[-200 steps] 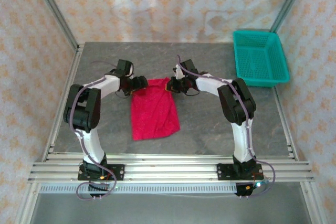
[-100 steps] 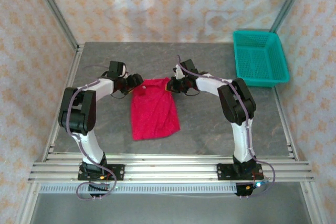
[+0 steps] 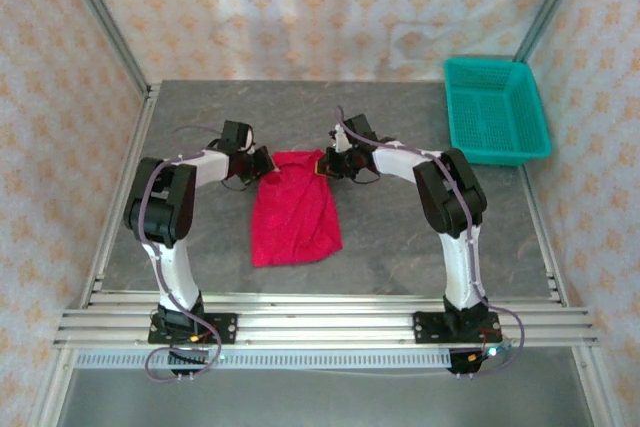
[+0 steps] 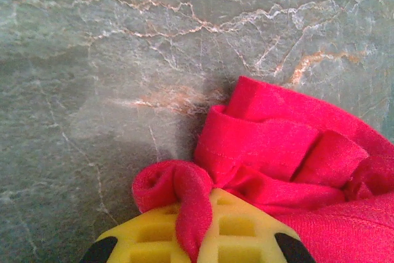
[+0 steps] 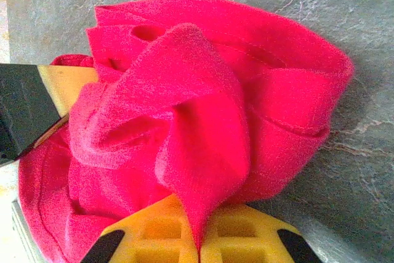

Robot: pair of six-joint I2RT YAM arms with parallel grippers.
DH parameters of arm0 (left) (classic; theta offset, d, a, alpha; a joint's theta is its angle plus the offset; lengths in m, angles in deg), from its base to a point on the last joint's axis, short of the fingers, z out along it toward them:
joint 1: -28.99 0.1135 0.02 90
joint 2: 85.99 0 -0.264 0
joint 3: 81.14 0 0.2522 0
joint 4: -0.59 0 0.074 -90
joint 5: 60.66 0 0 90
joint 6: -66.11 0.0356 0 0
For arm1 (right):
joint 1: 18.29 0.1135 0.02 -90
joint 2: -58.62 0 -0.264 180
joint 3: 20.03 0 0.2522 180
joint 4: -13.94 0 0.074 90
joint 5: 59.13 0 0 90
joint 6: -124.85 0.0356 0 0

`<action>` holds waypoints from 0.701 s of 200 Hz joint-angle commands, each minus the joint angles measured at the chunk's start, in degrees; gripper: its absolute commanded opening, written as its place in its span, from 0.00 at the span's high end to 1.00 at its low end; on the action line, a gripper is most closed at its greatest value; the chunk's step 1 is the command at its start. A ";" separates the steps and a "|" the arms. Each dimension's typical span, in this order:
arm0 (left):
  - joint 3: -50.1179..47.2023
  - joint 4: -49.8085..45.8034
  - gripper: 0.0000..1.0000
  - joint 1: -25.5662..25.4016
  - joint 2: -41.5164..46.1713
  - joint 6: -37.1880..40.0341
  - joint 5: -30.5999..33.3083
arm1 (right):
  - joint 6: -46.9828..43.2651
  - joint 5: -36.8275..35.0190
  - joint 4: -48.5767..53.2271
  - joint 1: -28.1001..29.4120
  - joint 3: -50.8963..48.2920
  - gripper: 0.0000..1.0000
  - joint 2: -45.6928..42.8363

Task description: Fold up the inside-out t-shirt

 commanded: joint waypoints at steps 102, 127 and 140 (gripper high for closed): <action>12.82 -16.73 1.00 2.21 13.65 0.44 1.48 | 1.52 -3.48 -2.77 -0.19 2.89 1.00 -9.24; 16.71 -17.51 1.00 2.52 13.13 -0.01 1.54 | 1.19 -4.35 -3.36 -0.36 5.04 1.00 -9.54; 20.97 -19.02 1.00 2.56 11.95 -0.02 0.68 | 1.01 -4.52 -1.82 -0.62 9.34 1.00 -8.54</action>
